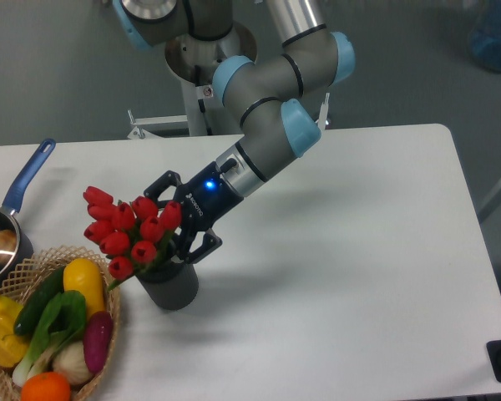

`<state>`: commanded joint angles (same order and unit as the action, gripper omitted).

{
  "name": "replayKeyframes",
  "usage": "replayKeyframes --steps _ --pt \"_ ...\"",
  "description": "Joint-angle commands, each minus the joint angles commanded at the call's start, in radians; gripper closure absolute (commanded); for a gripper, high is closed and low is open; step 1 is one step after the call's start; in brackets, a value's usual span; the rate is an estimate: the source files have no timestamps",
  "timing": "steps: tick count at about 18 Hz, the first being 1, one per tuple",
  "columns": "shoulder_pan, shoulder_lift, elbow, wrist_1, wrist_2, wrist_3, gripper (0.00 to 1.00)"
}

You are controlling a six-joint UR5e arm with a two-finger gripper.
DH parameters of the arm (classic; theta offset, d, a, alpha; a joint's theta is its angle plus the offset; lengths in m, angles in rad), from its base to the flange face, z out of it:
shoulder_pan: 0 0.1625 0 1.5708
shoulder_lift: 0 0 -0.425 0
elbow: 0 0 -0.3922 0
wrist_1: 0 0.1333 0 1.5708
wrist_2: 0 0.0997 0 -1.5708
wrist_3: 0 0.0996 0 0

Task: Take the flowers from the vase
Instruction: 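Close the gripper on the bundled tulip stems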

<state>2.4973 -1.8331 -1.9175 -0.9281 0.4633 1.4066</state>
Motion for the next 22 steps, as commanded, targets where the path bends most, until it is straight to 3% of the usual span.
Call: replayKeyframes --steps 7,10,15,22 --pt "0.005 0.000 -0.005 -0.002 0.000 0.005 0.42" --pt "0.006 0.002 -0.006 -0.002 0.000 0.005 0.56" --pt "0.006 0.003 -0.006 -0.002 0.000 0.005 0.63" --pt "0.014 0.012 -0.008 -0.003 -0.018 0.005 0.62"
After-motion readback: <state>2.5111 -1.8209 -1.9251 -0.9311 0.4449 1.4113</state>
